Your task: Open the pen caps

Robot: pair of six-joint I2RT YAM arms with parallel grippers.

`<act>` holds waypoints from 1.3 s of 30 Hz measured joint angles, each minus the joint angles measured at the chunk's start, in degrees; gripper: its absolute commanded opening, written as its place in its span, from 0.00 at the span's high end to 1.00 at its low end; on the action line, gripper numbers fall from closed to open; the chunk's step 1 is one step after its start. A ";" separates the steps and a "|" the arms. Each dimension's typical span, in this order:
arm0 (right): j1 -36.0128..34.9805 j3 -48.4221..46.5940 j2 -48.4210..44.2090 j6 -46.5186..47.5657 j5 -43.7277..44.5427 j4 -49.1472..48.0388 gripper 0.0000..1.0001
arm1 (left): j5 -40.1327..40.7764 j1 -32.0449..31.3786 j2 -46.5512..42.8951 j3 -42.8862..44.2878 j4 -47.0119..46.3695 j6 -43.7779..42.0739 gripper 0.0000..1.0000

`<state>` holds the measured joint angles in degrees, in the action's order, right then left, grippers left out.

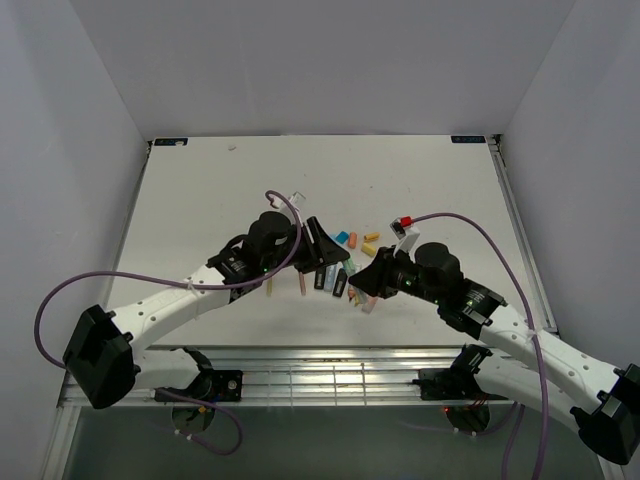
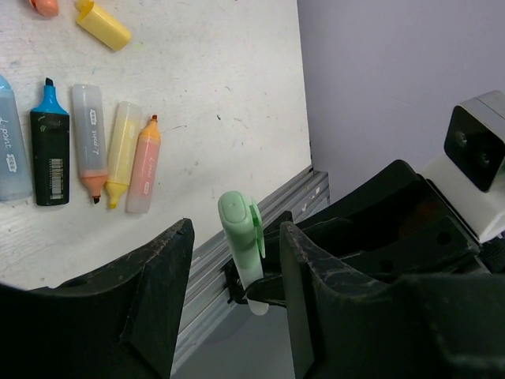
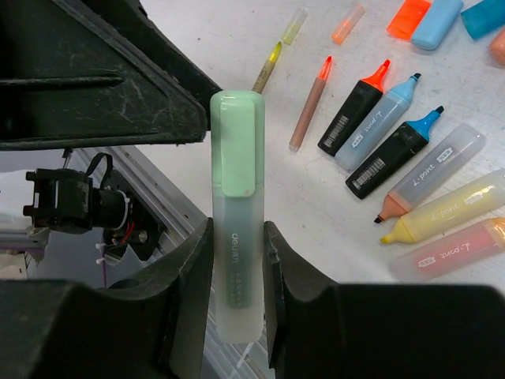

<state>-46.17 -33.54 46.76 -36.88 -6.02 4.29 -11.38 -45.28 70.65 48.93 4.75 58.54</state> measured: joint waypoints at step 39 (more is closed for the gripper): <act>-0.46 0.00 2.60 0.33 2.75 -3.04 0.66 | 0.04 -2.40 7.82 3.30 -2.23 1.03 1.00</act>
<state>-46.63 -33.54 49.36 -36.56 -3.27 1.26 -11.33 -47.68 78.48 52.23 2.52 59.57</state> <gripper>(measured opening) 0.332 0.329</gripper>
